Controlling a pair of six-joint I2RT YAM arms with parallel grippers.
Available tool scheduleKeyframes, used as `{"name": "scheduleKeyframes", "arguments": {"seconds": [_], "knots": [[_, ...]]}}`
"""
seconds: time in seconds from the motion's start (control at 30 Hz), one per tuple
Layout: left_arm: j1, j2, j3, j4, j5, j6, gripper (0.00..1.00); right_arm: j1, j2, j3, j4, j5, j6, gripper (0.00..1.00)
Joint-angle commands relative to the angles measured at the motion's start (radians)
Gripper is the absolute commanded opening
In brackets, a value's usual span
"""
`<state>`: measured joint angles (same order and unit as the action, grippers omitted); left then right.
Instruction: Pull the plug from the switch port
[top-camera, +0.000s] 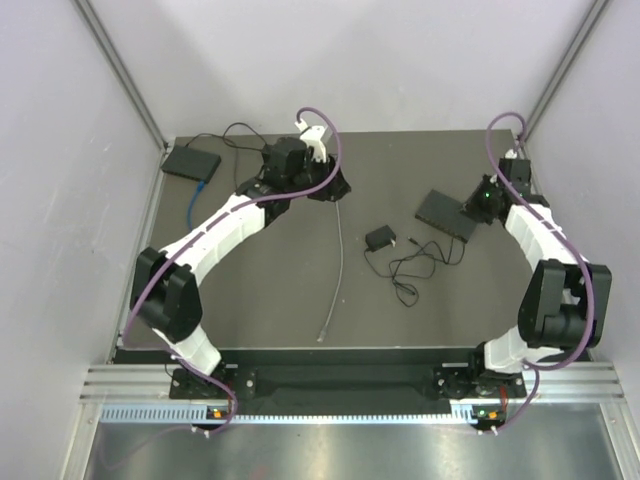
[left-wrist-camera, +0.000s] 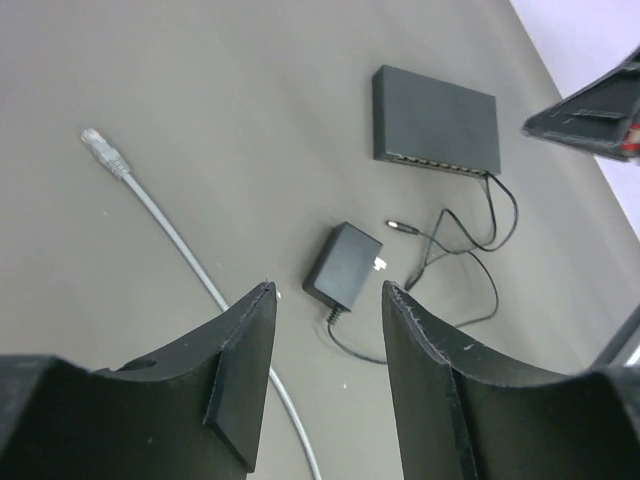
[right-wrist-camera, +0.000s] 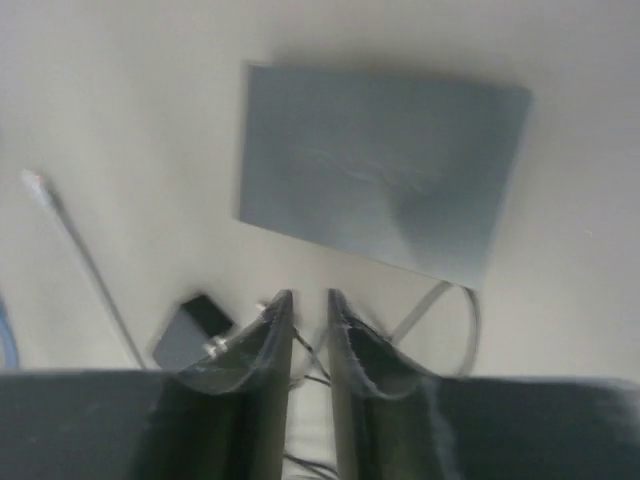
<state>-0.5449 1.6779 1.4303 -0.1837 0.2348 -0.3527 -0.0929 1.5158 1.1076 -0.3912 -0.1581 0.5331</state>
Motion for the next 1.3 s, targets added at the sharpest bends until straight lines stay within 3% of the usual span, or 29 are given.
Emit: {"name": "scheduleKeyframes", "arguments": {"seconds": [0.0,0.13,0.43,0.8,1.1,1.27], "knots": [[0.003,-0.101,-0.043,0.038,0.028,-0.022,0.52,-0.001,0.038,-0.017,0.021,-0.014,-0.033,0.04],[0.002,-0.174,-0.111,0.023,0.031,-0.049,0.51,0.004,0.127,0.046,0.028,-0.103,-0.056,0.00],[0.002,-0.424,-0.277,-0.034,-0.005,-0.118,0.51,0.025,0.248,0.031,0.064,-0.084,-0.013,0.00],[0.003,-0.622,-0.324,-0.217,-0.127,-0.121,0.53,0.004,0.242,0.064,0.014,0.118,-0.071,0.00],[0.002,-0.578,-0.318,-0.284,-0.265,-0.166,0.52,-0.033,0.270,0.124,0.038,0.141,-0.139,0.00],[0.016,-0.379,-0.280,-0.278,-0.426,-0.152,0.51,0.031,0.154,0.126,0.047,0.085,-0.119,0.03]]}}
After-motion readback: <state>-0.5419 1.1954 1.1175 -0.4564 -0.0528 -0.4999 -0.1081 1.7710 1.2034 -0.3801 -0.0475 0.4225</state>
